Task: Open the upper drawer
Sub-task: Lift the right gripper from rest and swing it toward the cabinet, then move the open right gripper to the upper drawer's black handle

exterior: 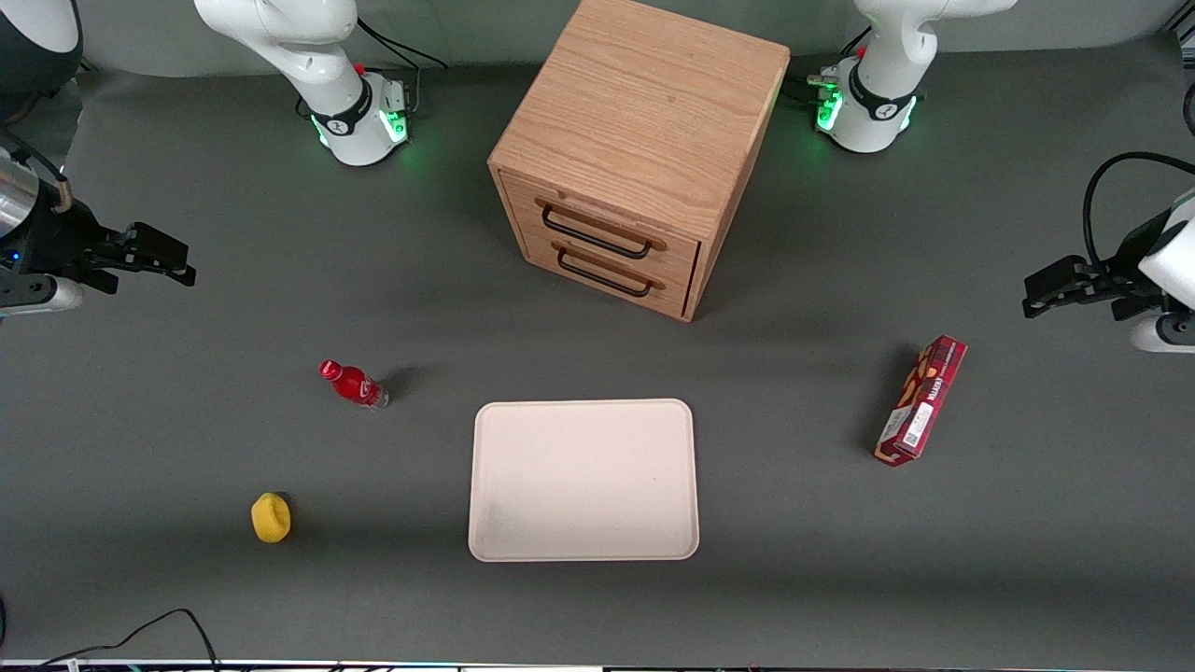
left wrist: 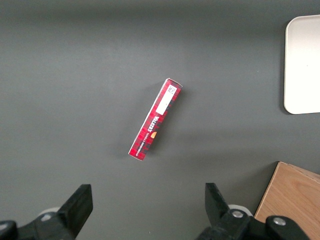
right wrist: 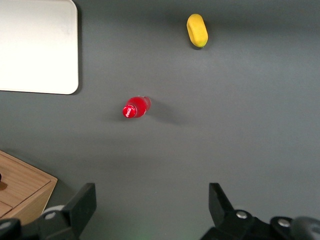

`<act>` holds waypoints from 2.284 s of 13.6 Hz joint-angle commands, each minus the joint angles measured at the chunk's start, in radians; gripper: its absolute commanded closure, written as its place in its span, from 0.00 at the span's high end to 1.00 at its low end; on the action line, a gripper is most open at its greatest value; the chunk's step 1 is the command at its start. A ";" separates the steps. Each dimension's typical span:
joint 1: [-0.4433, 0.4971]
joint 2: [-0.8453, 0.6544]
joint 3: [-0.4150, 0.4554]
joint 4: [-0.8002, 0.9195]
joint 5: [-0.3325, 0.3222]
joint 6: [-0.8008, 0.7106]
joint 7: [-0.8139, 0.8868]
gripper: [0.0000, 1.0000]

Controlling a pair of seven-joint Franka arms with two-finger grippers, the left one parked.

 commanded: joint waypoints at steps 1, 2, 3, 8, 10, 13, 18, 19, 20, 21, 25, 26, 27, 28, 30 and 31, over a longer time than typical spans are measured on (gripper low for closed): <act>0.004 -0.030 0.003 -0.027 -0.022 0.015 0.022 1.00; 0.004 -0.030 0.003 -0.026 -0.022 0.015 0.022 1.00; 0.007 -0.028 0.006 -0.024 -0.019 0.015 0.020 1.00; 0.050 0.028 0.101 0.019 0.015 0.085 0.007 1.00; 0.113 0.079 0.153 0.066 0.028 0.085 0.008 1.00; 0.220 0.172 0.217 0.120 0.045 0.099 0.008 1.00; 0.286 0.312 0.329 0.129 0.050 0.193 -0.211 1.00; 0.286 0.337 0.360 0.128 0.050 0.206 -0.277 1.00; 0.288 0.352 0.389 0.128 0.042 0.225 -0.283 1.00; 0.306 0.355 0.412 0.128 0.030 0.234 -0.286 1.00; 0.386 0.410 0.420 0.123 0.012 0.251 -0.326 1.00; 0.391 0.430 0.420 0.121 0.013 0.252 -0.328 1.00; 0.391 0.452 0.420 0.121 0.012 0.252 -0.328 1.00; 0.392 0.465 0.420 0.121 0.012 0.257 -0.328 1.00; 0.408 0.481 0.418 0.120 0.012 0.288 -0.328 1.00; 0.406 0.487 0.418 0.121 0.012 0.294 -0.328 1.00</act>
